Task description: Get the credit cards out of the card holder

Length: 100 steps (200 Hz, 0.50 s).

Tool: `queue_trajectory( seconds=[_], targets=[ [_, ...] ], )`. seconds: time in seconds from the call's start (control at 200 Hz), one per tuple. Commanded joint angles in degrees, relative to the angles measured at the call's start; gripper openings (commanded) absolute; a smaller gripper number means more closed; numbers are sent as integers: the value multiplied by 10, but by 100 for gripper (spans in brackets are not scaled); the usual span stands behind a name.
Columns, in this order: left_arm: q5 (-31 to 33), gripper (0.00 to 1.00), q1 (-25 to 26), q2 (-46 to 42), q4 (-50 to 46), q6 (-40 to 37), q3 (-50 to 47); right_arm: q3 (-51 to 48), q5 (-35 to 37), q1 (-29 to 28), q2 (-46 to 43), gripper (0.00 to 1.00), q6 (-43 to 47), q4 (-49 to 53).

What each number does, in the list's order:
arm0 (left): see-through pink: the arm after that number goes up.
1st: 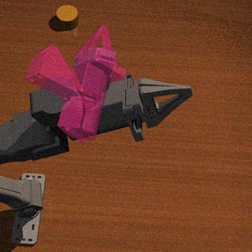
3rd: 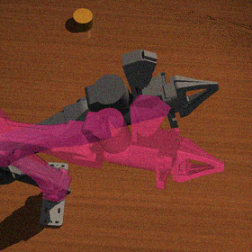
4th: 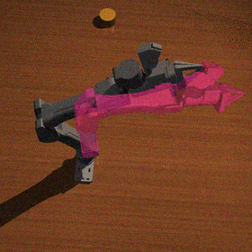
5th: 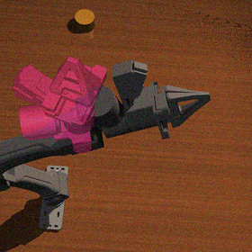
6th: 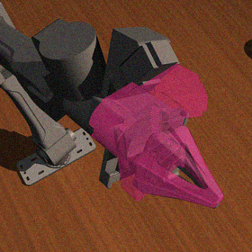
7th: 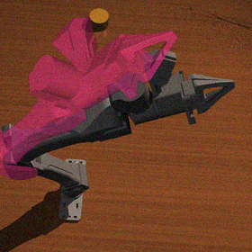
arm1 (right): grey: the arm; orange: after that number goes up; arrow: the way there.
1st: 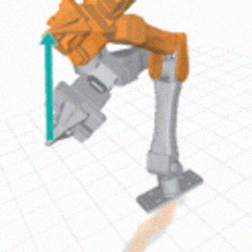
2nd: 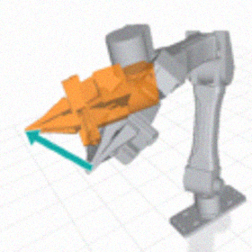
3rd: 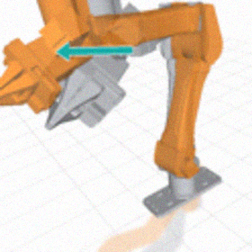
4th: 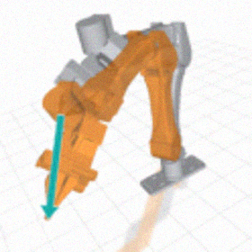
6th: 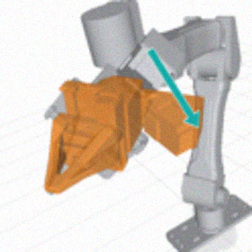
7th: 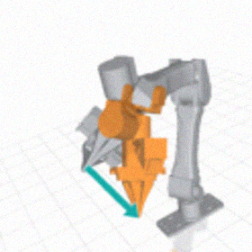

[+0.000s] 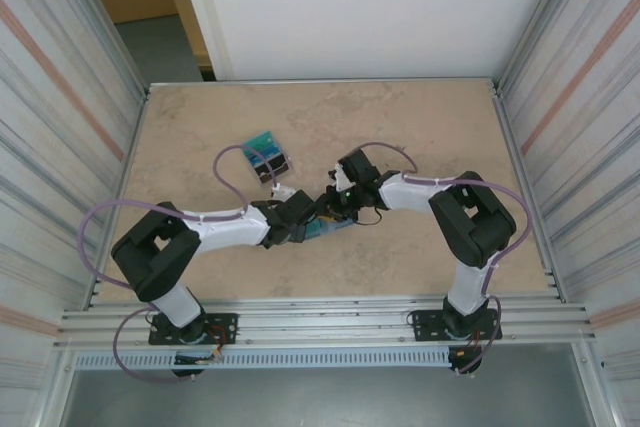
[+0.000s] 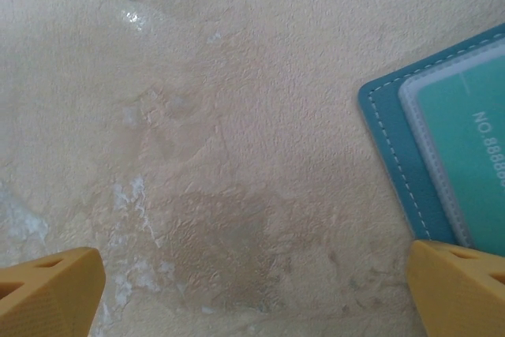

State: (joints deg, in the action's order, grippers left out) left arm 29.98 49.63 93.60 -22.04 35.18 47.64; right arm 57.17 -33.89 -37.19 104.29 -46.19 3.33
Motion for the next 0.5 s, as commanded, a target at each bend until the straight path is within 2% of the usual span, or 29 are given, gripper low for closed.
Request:
queue_trajectory(
  seconds=[0.0, 0.266, 0.496],
  targets=[
    [15, 99, 1, 14, -17, -4, 7, -13, -53, -3, -12, 19, -28, -53],
    [17, 99, 1, 12, -18, -4, 10, -9, -39, -6, -3, 19, -11, -23],
    [13, 99, 1, 11, -18, -6, 14, 18, -20, -17, 24, 24, 5, 11]
  ],
)
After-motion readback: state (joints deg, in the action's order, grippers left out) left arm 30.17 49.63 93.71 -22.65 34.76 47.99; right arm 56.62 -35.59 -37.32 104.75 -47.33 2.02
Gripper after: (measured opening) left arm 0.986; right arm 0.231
